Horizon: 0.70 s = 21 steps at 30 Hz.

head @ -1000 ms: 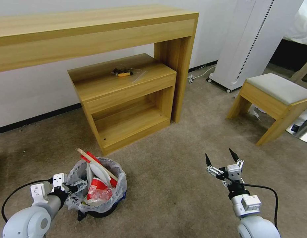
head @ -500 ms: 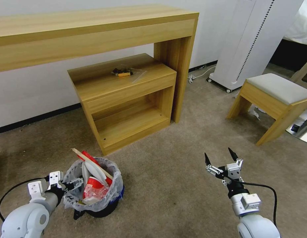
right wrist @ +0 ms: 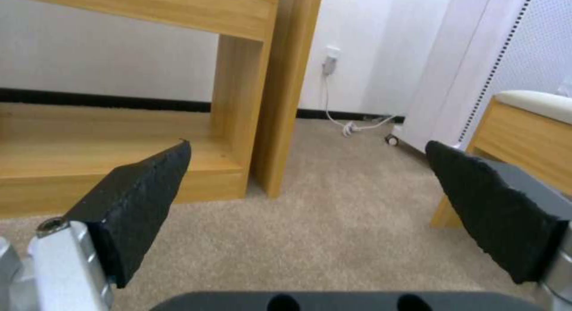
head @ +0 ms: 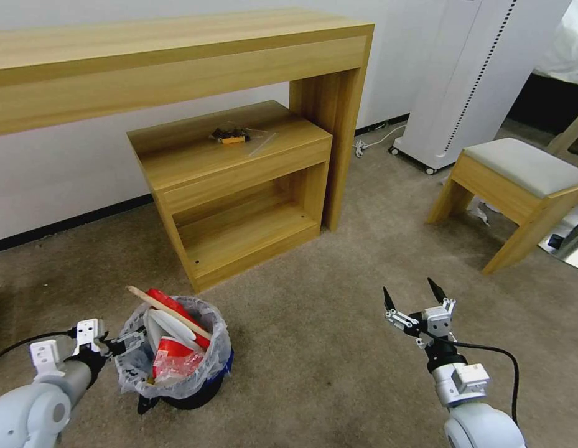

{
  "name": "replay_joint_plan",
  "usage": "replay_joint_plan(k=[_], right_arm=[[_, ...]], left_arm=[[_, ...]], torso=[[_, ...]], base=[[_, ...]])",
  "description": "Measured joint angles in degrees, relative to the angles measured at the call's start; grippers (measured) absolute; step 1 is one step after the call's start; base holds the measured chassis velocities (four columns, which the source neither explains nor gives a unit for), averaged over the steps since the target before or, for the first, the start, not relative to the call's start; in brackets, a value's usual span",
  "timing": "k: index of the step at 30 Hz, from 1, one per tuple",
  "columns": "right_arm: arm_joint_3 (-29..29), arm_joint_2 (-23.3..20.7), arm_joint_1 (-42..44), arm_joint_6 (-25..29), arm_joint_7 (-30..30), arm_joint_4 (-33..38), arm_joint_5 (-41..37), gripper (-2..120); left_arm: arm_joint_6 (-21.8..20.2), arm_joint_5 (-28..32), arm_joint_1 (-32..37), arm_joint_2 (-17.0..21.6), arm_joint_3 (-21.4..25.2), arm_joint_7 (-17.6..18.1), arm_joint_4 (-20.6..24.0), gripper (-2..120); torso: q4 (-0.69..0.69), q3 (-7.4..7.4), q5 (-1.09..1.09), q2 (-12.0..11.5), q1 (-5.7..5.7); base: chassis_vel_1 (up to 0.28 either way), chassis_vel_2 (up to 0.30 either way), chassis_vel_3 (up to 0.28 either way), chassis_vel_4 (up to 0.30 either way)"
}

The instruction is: Pick up the trash bin and place the garbage on the floor into it.

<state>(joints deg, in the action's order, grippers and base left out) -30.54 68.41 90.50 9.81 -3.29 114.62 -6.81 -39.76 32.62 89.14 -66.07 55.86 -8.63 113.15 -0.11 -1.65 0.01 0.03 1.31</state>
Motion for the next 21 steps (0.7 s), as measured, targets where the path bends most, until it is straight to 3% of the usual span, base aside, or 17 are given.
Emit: replay_joint_plan(k=[2, 3, 6, 7, 9, 10, 13, 15, 17, 18, 21], right_arm=[[0.15, -0.02, -0.31, -0.25, -0.04, 0.32, -0.22, 100], [0.15, -0.02, -0.31, -0.25, -0.04, 0.32, -0.22, 100], [0.17, -0.07, -0.46, -1.15, -0.30, 1.51, -1.04, 100], [0.17, -0.07, -0.46, -1.15, -0.30, 1.51, -1.04, 100], [-0.02, -0.03, -0.67, -2.36, -0.80, 2.95, -1.49, 100], [-0.02, -0.03, -0.67, -2.36, -0.80, 2.95, -1.49, 100], [-0.97, 0.41, 0.48, -5.46, -2.12, 6.86, -1.49, 100], [-1.20, 0.73, 1.61, -6.49, -2.61, 8.49, -1.39, 100], [-1.69, 2.26, 4.99, -7.79, -3.48, 12.02, -0.27, 100], [-1.69, 2.26, 4.99, -7.79, -3.48, 12.02, -0.27, 100], [-2.70, 5.28, 10.66, -8.06, -3.95, 16.09, 2.39, 100]], left_arm=[[1.19, -0.89, 0.63, 0.26, 2.75, -4.78, -0.92, 100], [1.19, -0.89, 0.63, 0.26, 2.75, -4.78, -0.92, 100], [5.16, -0.86, 2.06, 0.25, 8.01, -13.75, -1.54, 100], [5.16, -0.86, 2.06, 0.25, 8.01, -13.75, -1.54, 100], [10.70, 0.84, 2.97, -0.03, 10.62, -17.86, -1.56, 100], [10.70, 0.84, 2.97, -0.03, 10.62, -17.86, -1.56, 100], [20.37, 4.34, 4.62, -2.29, 12.64, -20.07, 0.88, 100], [22.41, 4.68, 5.34, -3.32, 12.76, -20.14, 2.21, 100], [26.90, 4.36, 7.73, -7.30, 11.57, -18.46, 6.40, 100], [26.90, 4.36, 7.73, -7.30, 11.57, -18.46, 6.40, 100], [31.84, 0.48, 9.77, -14.53, 7.50, -14.22, 10.82, 100]], torso=[[0.00, 0.00, 0.00, 0.00, 0.00], [0.00, 0.00, 0.00, 0.00, 0.00], [0.01, 0.00, 0.02, 0.00, 0.00], [0.01, 0.00, 0.02, 0.00, 0.00], [0.01, 0.00, 0.00, 0.00, 0.00], [0.01, 0.00, 0.00, 0.00, 0.00], [0.01, 0.00, 0.00, 0.00, 0.00], [0.01, 0.00, 0.01, 0.00, 0.00], [0.01, 0.01, 0.02, 0.00, 0.00], [0.01, 0.01, 0.02, 0.00, 0.00], [0.00, 0.01, 0.00, 0.01, -0.01]], base=[[0.000, 0.000, 0.000, 0.000], [0.000, 0.000, 0.000, 0.000], [0.000, 0.000, 0.000, 0.000], [0.000, 0.000, 0.000, 0.000], [0.000, 0.000, 0.000, 0.000], [0.000, 0.000, 0.000, 0.000], [0.000, 0.000, 0.000, 0.000], [0.000, 0.000, 0.000, 0.000], [0.000, 0.000, 0.000, 0.000], [0.000, 0.000, 0.000, 0.000], [0.000, 0.000, 0.000, 0.000]])
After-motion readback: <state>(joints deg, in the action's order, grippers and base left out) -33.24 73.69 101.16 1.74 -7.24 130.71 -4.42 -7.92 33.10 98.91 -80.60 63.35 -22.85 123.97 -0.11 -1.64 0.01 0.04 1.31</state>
